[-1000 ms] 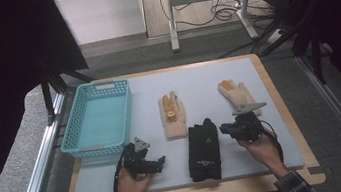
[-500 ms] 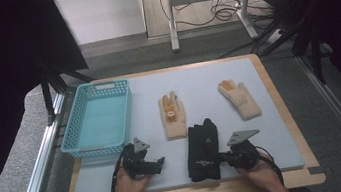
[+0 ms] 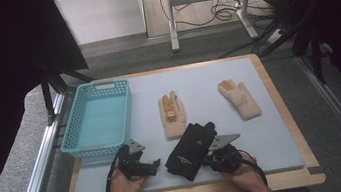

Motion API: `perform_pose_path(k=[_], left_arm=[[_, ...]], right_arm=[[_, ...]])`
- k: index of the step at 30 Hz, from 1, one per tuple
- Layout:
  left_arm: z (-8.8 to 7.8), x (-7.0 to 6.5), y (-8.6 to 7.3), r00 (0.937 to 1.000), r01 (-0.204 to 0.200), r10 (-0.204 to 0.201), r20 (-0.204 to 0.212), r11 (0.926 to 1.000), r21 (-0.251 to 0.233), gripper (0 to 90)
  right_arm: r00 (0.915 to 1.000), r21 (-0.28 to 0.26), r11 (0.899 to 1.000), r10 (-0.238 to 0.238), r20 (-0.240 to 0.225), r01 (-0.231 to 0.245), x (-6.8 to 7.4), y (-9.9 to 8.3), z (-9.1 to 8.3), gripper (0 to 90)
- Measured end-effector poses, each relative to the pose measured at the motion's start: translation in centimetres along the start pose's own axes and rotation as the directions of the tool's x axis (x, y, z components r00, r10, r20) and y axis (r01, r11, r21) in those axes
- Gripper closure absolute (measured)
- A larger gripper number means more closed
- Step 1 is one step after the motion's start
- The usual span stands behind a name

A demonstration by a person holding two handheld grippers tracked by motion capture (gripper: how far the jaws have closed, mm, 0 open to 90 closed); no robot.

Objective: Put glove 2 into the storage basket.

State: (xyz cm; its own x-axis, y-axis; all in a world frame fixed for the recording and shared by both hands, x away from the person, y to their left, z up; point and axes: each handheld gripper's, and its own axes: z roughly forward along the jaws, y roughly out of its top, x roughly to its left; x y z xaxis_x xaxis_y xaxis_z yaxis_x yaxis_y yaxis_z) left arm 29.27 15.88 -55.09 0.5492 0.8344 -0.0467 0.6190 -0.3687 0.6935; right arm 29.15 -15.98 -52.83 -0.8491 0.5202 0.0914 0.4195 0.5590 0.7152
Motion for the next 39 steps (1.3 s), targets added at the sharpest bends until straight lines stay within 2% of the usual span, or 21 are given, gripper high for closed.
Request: perform_pose_path(k=[4,7,9,14,19,23,25,27,30,34,39], left_arm=[[0.0,0.0,0.0,1.0,0.004,-0.004,-0.001,1.0,-0.001,2.3],[0.0,0.0,0.0,1.0,0.005,-0.005,0.0,1.0,-0.002,2.3],[0.0,0.0,0.0,1.0,0.005,-0.005,0.001,1.0,-0.002,2.3],[0.0,0.0,0.0,1.0,0.006,-0.006,0.002,1.0,-0.002,2.3],[0.0,0.0,0.0,1.0,0.006,-0.006,0.003,1.0,-0.002,2.4],[0.0,0.1,0.0,1.0,0.001,-0.001,0.005,1.0,0.0,2.4],[0.0,0.1,0.1,1.0,-0.001,0.001,0.007,1.0,0.003,2.5],[-0.2,0.1,0.2,1.0,-0.001,0.001,0.008,1.0,0.007,4.1],[-0.6,-0.2,0.6,0.9983,-0.001,0.003,0.058,0.9995,-0.031,7.8],[-1.0,-1.2,2.2,0.9942,-0.02,0.024,0.105,0.9991,-0.038,7.6],[-1.1,-2.1,4.1,0.9839,0.003,0.006,0.179,0.9987,-0.051,5.9]], right_arm=[[0.9966,-0.034,0.999,0.035,0.074,-0.032,-1.7,-0.7,-1.9,73.3],[0.9854,-0.04,0.998,0.058,0.16,-0.052,-3.5,-1.4,-3.3,64.5],[0.9774,-0.041,0.996,0.09,0.191,-0.083,-4.8,-1.9,-4.0,58.7],[0.948,-0.065,0.988,0.155,0.278,-0.142,-7.6,-3.6,-5.6,44.9],[0.9138,-0.077,0.983,0.184,0.362,-0.167,-9.1,-5.0,-6.4,33.8],[0.9139,-0.076,0.984,0.177,0.366,-0.16,-9.3,-5.1,-6.4,30.1],[0.9059,-0.074,0.984,0.178,0.384,-0.162,-9.2,-5.1,-6.3,25.9],[0.9057,-0.078,0.982,0.191,0.378,-0.175,-9.4,-5.1,-6.3,25.7],[0.9047,-0.076,0.983,0.184,0.384,-0.168,-9.3,-5.1,-6.3,25.2],[0.9043,-0.077,0.983,0.184,0.385,-0.168,-9.3,-5.1,-6.3,25.0],[0.904,-0.078,0.983,0.185,0.385,-0.168,-9.3,-5.2,-6.3,24.9]])
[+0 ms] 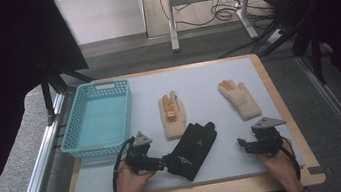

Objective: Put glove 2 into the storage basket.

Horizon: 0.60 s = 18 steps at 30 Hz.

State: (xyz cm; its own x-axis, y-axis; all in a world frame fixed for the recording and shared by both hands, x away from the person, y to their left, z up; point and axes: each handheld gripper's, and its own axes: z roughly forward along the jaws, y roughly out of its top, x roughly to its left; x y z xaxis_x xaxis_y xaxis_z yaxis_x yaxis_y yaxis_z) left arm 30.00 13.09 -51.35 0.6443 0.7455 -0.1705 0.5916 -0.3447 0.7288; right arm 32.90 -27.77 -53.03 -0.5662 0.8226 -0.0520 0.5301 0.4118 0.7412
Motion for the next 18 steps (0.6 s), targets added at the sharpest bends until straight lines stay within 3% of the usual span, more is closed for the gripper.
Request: perform_pose_path(k=[5,9,12,14,18], left_arm=[[0.5,-1.7,2.0,0.999,0.003,-0.003,0.044,1.0,0.005,1.8],[1.7,-3.8,3.4,0.9967,-0.05,0.046,0.067,0.9969,0.06,1.0],[3.0,-5.2,4.1,0.9955,-0.065,0.058,0.076,0.9936,0.093,0.6],[3.9,-6.0,4.4,0.9954,-0.072,0.065,0.07,0.9914,0.109,0.2],[5.5,-7.5,4.4,0.9945,-0.105,0.103,0.019,0.9867,0.124,0.0]], right_arm=[[1.0,0.0,1.0,0.0,-0.001,0.0,0.0,0.0,0.0,24.7],[1.0,0.001,1.0,0.001,-0.004,-0.001,0.0,0.0,0.0,24.3],[1.0,0.002,1.0,0.003,-0.006,-0.003,0.0,0.0,0.0,24.1],[1.0,0.001,1.0,0.002,-0.007,-0.002,0.0,0.0,0.0,24.0],[1.0,0.002,1.0,0.002,-0.007,-0.002,-0.1,0.0,0.0,23.9]])
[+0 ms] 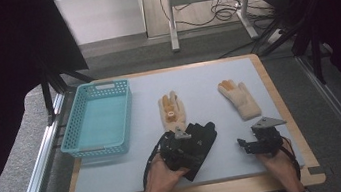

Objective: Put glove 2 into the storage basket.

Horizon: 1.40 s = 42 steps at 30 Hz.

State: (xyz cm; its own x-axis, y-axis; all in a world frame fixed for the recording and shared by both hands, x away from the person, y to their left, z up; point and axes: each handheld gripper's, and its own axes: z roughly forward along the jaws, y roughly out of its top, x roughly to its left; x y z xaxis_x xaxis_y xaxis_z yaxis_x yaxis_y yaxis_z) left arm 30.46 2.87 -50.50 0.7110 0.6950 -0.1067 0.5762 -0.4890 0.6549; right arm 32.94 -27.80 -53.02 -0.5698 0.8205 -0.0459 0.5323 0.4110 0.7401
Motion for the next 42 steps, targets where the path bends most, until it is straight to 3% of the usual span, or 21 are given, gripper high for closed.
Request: perform_pose_path(k=[2,4,5,8,10,12,17,19,21,23,25,27,30,34,42], left_arm=[[0.7,-0.4,-0.1,0.9984,-0.017,0.018,-0.054,0.9997,0.016,0.0],[1.2,-0.5,-0.3,0.9925,-0.022,0.027,-0.119,0.9987,0.047,0.0],[1.4,-0.3,-0.4,0.9907,-0.024,0.032,-0.132,0.9979,0.061,0.0],[1.9,0.2,-0.8,0.9944,0.029,-0.019,-0.104,0.995,0.096,0.0],[2.3,0.1,-1.0,0.9983,0.045,-0.04,-0.042,0.9924,0.114,0.0],[2.6,-0.8,-1.0,0.9957,-0.004,0.016,-0.091,0.9917,0.128,0.0],[2.4,-0.6,-0.9,0.9965,-0.004,0.015,-0.082,0.9904,0.138,2.2],[1.9,-0.2,-0.8,0.9963,-0.003,0.015,-0.084,0.9906,0.137,12.4],[1.2,0.6,-0.9,0.9961,-0.002,0.013,-0.087,0.992,0.126,32.7],[0.9,1.4,-1.2,0.9968,-0.008,0.017,-0.078,0.9938,0.111,46.9],[0.7,1.7,-1.3,0.9967,-0.018,0.025,-0.077,0.9949,0.099,55.4],[0.5,1.3,-1.2,0.9941,-0.052,0.061,-0.09,0.9932,0.104,60.1],[0.2,1.0,-1.0,0.9904,-0.085,0.095,-0.1,0.9909,0.105,63.8],[-0.9,1.4,-0.5,0.9951,-0.069,0.073,-0.066,0.9958,0.059,64.4],[-3.1,2.9,0.9,0.9946,-0.055,0.057,-0.087,0.9983,0.019,63.7]], right_arm=[[1.0,0.0,1.0,0.0,0.0,0.0,0.0,0.0,0.0,23.9],[1.0,0.0,1.0,0.0,0.0,0.0,0.0,0.0,0.0,23.8],[1.0,0.0,1.0,0.0,-0.001,0.0,0.0,0.0,0.0,23.8],[1.0,0.0,1.0,0.0,-0.002,0.0,0.0,0.0,0.0,23.7],[1.0,0.0,1.0,0.0,-0.001,0.0,0.0,0.0,0.0,23.7],[1.0,0.001,1.0,0.001,-0.001,-0.001,0.0,0.0,0.0,23.6],[1.0,0.001,1.0,-0.001,-0.001,0.001,0.0,0.0,0.0,23.6],[1.0,0.001,1.0,0.0,-0.001,0.0,0.0,0.0,0.0,23.7],[1.0,0.003,1.0,-0.001,0.0,0.001,0.0,0.0,0.0,23.7],[1.0,0.0,1.0,-0.001,0.001,0.001,0.0,0.0,0.0,23.6],[1.0,0.0,1.0,-0.002,0.001,0.002,0.0,0.0,0.0,23.6],[1.0,0.0,1.0,0.0,0.0,0.0,0.0,0.0,0.0,23.6],[1.0,0.001,1.0,-0.001,0.0,0.001,0.0,0.0,0.0,23.6],[1.0,0.001,1.0,-0.001,-0.001,0.001,0.0,0.0,0.0,23.6],[1.0,0.001,1.0,0.001,-0.002,-0.001,0.0,0.0,0.0,23.4]])
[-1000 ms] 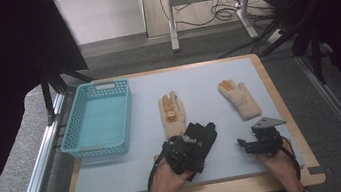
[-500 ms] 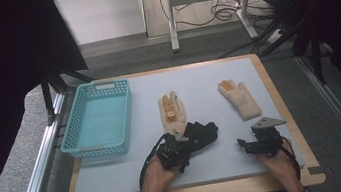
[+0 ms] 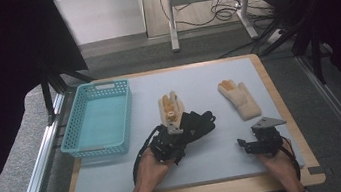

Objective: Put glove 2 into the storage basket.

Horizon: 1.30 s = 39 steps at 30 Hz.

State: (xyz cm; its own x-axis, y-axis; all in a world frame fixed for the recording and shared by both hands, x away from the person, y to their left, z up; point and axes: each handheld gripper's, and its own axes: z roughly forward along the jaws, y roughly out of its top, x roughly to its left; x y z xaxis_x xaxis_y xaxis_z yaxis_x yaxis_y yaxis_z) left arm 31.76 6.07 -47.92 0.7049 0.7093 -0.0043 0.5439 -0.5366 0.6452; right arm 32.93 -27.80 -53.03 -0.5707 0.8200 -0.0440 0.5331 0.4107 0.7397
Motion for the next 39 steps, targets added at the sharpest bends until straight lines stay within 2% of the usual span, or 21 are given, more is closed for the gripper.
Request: perform_pose_path(k=[6,10,15,18,22,25,27,31,36,39], left_arm=[[-1.2,2.3,0.9,0.9985,0.034,-0.035,-0.041,0.9993,-0.012,63.1],[-2.4,3.9,1.5,0.9943,0.059,-0.061,-0.087,0.998,-0.02,62.9],[-3.8,6.0,2.0,0.9854,0.081,-0.081,-0.15,0.9967,-0.007,62.7],[-4.5,7.4,1.9,0.977,0.101,-0.099,-0.189,0.9949,-0.003,62.4],[-5.6,9.6,1.6,0.9674,0.13,-0.129,-0.218,0.9914,-0.009,61.9],[-6.5,11.2,1.1,0.9547,0.172,-0.173,-0.242,0.9848,-0.025,61.7],[-7.1,12.3,0.7,0.9437,0.197,-0.198,-0.265,0.9799,-0.032,61.7],[-8.2,14.7,-0.1,0.9178,0.246,-0.247,-0.311,0.9684,-0.044,61.5],[-9.0,17.4,-1.3,0.8842,0.311,-0.304,-0.355,0.9497,-0.04,61.5],[-9.0,18.9,-2.1,0.8637,0.352,-0.336,-0.375,0.9357,-0.029,61.4]], right_arm=[[1.0,0.001,1.0,0.0,0.0,0.0,0.0,0.0,0.0,23.3],[1.0,0.001,1.0,0.0,-0.002,0.0,0.0,0.0,0.0,23.2],[1.0,0.0,1.0,-0.001,-0.002,0.001,0.0,0.0,0.0,23.2],[1.0,0.0,1.0,0.001,-0.003,-0.001,0.0,0.0,0.0,23.2],[1.0,-0.001,1.0,0.001,-0.003,-0.001,0.0,0.0,0.0,23.3],[1.0,0.0,1.0,0.0,-0.003,0.0,0.0,0.0,0.0,23.2],[1.0,0.0,1.0,0.0,-0.002,0.0,0.0,0.0,0.0,23.2],[1.0,0.0,1.0,0.001,-0.003,-0.001,0.0,0.0,0.0,23.2],[1.0,0.0,1.0,0.001,-0.003,-0.001,0.0,0.0,0.0,23.2],[1.0,0.001,1.0,0.001,-0.002,-0.001,0.0,0.0,0.0,23.2]])
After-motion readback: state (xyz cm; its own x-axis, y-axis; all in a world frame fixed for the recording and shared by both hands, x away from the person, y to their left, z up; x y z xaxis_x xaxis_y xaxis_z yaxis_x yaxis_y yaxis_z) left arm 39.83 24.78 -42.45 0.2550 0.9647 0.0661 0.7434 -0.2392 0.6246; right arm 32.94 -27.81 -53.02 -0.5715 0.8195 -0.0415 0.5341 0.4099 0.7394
